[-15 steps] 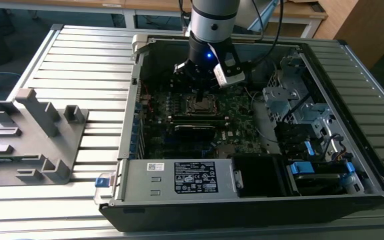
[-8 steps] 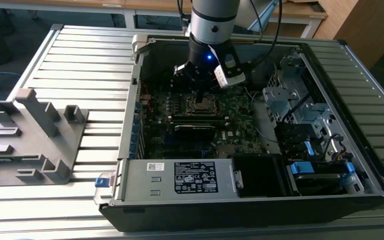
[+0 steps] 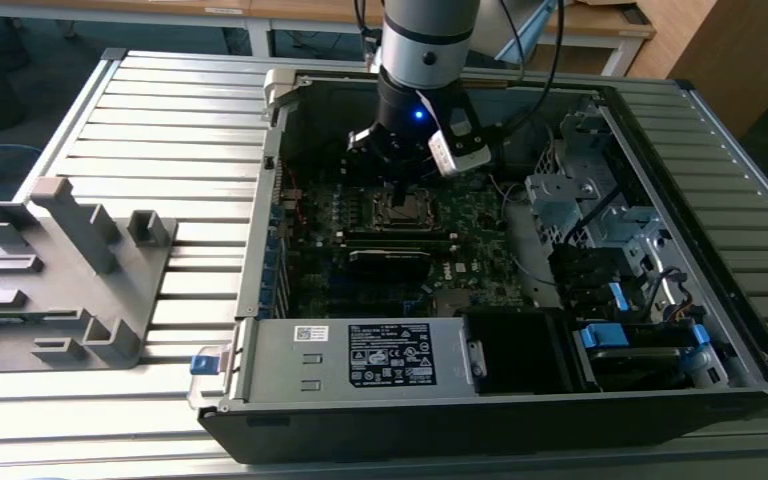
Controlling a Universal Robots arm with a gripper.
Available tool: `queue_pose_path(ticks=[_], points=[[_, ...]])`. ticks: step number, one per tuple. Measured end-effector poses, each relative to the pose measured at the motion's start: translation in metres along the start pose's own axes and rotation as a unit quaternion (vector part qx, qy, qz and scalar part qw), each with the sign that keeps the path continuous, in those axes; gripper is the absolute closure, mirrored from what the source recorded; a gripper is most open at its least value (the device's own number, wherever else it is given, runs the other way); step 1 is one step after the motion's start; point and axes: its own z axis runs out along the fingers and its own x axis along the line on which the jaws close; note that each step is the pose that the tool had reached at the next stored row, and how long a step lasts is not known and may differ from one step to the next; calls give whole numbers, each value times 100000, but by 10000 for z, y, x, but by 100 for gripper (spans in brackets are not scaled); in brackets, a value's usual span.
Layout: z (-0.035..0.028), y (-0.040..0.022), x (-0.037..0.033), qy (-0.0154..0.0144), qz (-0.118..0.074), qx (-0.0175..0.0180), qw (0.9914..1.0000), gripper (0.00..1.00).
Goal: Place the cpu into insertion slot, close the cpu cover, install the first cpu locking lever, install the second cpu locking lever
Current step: 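Install the second cpu locking lever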
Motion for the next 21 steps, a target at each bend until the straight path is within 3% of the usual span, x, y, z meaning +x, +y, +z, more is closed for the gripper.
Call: queue_pose_path(ticks=[21], points=[[21,0,16,-25,-69,-23,100000,89]])
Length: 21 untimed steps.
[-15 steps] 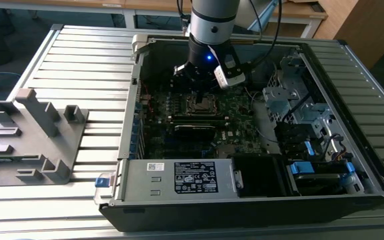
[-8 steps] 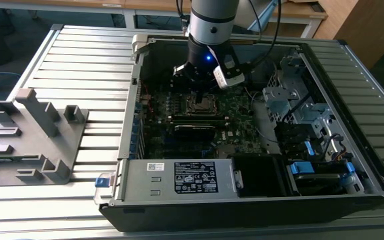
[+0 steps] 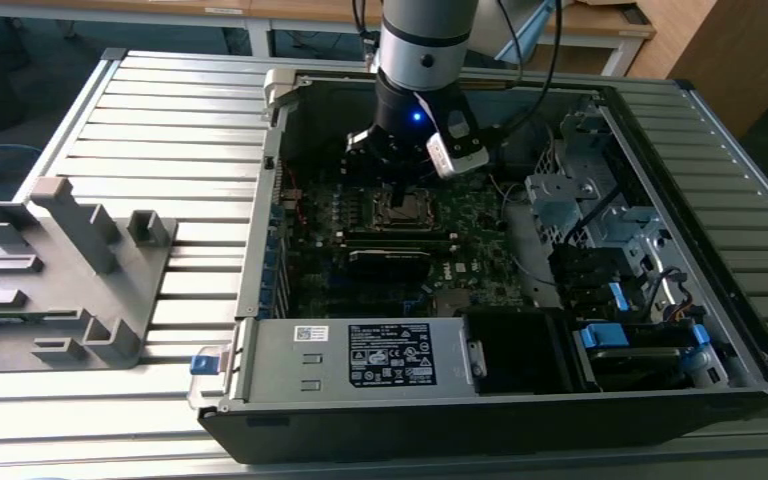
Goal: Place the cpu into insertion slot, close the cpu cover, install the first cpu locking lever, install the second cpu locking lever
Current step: 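Install the second cpu locking lever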
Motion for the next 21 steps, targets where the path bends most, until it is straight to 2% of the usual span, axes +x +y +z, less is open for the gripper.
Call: queue_pose_path(ticks=[8,10,21], points=[[61,-2,17,12,1,25,100000,89],[105,-6,67,7,0,25,100000,89],[285,-35,92,6,5,23,100000,89]])
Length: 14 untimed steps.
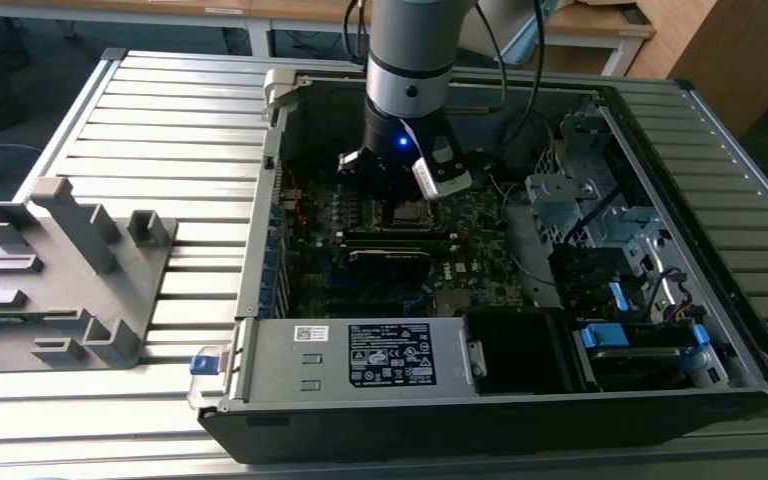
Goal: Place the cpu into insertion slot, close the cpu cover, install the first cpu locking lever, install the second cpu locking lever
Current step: 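Install the second cpu locking lever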
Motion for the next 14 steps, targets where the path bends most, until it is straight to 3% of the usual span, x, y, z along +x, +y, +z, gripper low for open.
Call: queue_pose_path(ticks=[7,14], points=[[105,-25,30,4,-1,5,100000,89],[115,-26,31,2,-4,2,100000,89]])
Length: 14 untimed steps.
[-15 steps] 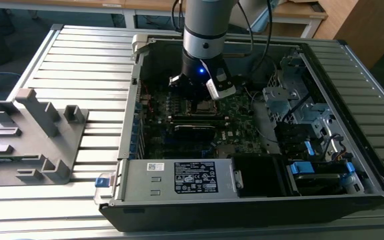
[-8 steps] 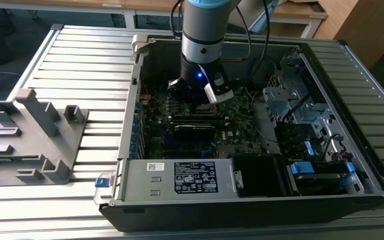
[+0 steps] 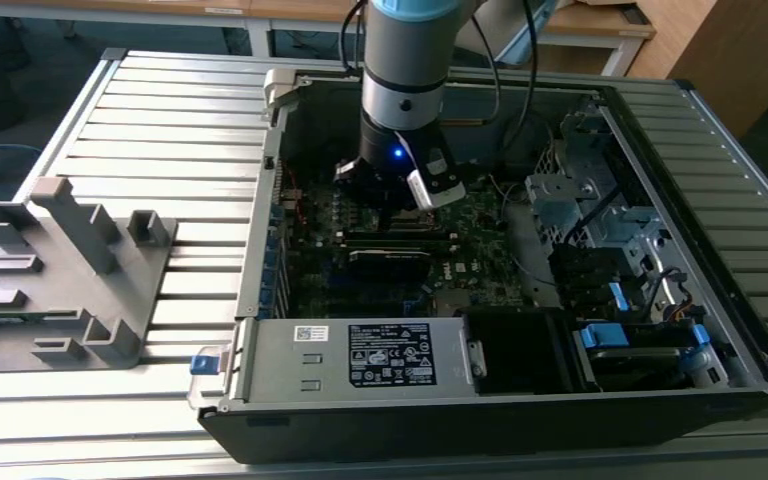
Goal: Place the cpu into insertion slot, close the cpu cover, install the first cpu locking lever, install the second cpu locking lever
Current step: 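Install the second cpu locking lever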
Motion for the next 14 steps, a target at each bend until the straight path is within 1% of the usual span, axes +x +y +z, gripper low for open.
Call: queue_pose_path(ticks=[3,7,12,13,14], points=[[17,-1,11,-7,3,-12,100000,89],[56,-4,34,5,-1,-67,100000,89],[79,-5,43,5,-10,-82,100000,89],[83,-6,44,10,-7,-135,100000,89],[87,-6,46,18,-2,-298,100000,89]])
